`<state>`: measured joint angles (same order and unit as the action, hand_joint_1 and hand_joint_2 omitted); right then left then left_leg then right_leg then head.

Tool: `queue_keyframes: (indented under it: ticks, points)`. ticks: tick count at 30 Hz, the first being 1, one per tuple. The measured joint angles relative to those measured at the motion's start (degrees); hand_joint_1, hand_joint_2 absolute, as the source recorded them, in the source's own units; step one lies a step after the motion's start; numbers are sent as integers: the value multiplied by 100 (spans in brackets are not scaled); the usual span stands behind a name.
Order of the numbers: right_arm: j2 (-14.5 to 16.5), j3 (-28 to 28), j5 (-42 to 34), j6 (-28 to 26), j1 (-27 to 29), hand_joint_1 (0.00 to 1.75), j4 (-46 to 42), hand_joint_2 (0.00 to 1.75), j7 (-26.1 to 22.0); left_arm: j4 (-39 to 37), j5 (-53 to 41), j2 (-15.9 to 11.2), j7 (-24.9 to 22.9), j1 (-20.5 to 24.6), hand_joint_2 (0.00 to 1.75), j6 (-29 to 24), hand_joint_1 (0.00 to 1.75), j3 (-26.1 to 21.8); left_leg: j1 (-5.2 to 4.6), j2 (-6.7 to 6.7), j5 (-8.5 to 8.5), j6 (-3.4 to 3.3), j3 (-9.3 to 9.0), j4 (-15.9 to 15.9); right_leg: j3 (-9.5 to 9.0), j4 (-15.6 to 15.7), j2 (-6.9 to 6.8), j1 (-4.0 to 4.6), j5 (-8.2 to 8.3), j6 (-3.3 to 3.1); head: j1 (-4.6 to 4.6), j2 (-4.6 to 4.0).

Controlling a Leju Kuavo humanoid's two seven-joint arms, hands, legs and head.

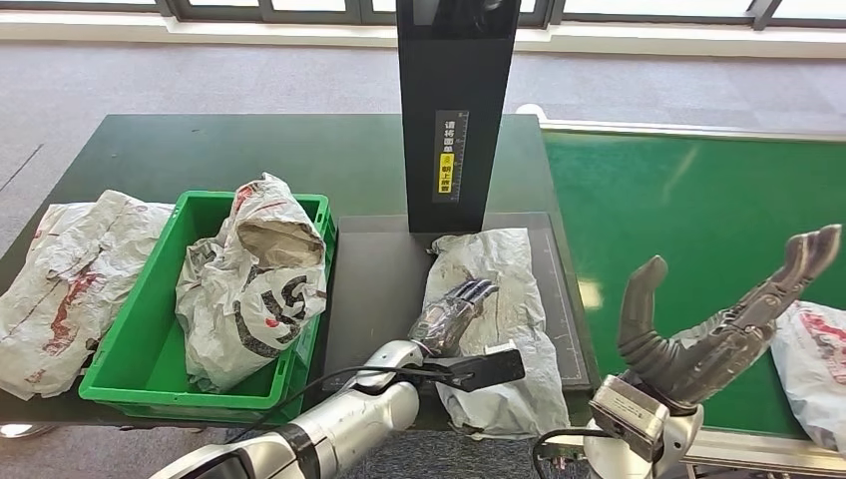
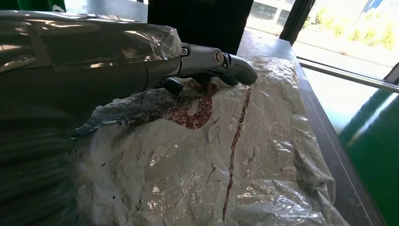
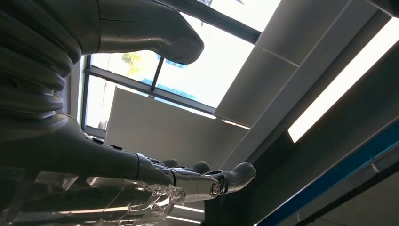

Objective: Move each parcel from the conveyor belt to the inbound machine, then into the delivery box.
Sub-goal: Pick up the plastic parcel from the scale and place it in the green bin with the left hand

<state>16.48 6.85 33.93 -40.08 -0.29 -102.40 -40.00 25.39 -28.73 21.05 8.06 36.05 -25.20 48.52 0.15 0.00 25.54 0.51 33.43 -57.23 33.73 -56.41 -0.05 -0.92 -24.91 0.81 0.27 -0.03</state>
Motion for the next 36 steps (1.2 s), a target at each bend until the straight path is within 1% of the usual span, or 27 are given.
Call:
queue_keyframes:
  ticks: [7, 17, 19, 21, 22, 25, 26, 31, 36]
  points:
    - [0, -19, -1, 1, 3, 0, 0, 175, 0, -44, -17, 0, -41, 34, 175, 4, 0, 241, 0, 0, 0, 0, 0, 0, 0, 0, 0, 0, 0, 0, 0, -1]
    - [0, -59, -1, 2, 9, 0, 2, 175, 0, -97, -19, 0, -50, 88, 175, 14, 0, 348, 0, 0, 0, 0, 0, 0, -2, 0, -1, 0, 0, 0, 1, -1]
    - [0, -63, -1, 2, 9, 0, 2, 175, 0, -104, -25, 0, -88, 92, 175, 74, 0, 367, 0, 0, 0, 0, 0, 0, -2, 0, -1, 0, 0, 0, -1, -1]
    - [0, -64, 1, 3, 9, 0, 3, 175, 0, -115, -51, 0, -159, 102, 175, 247, 1, 426, 0, 0, 0, 0, 0, 0, -2, 0, -1, 0, 0, 0, -1, -1]
    - [0, -64, 1, 4, 9, 0, 7, 175, 0, -121, -73, 0, -197, 109, 175, 386, 22, 472, 0, -1, 0, 0, 0, 0, -3, 0, -2, 0, 0, 0, -1, -1]
    - [0, -64, -2, 6, 5, 0, 35, 175, 0, -134, -133, 0, -292, 142, 175, 870, 152, 655, 0, -4, 0, 0, -2, 0, -8, 0, -5, 0, -1, 1, 0, -1]
    - [0, -64, -3, 6, 3, 0, 48, 175, 0, -136, -143, 0, -312, 154, 175, 1008, 175, 725, 0, -6, 0, 0, -3, 1, -10, 0, -7, 0, -1, 1, 0, -1]
    - [0, -66, 2, 6, -4, 0, 111, 175, 0, -134, -147, 0, -330, 227, 175, 1491, 175, 1050, 0, -17, 1, -2, -14, 1, -27, 0, -18, 0, -4, 2, 0, -1]
    - [0, -66, 4, 7, -9, 0, 160, 175, 1, -134, -143, 0, -323, 291, 175, 1591, 175, 1232, 0, -17, 2, -3, -28, 1, -42, 1, -20, 0, -4, 2, 0, -1]
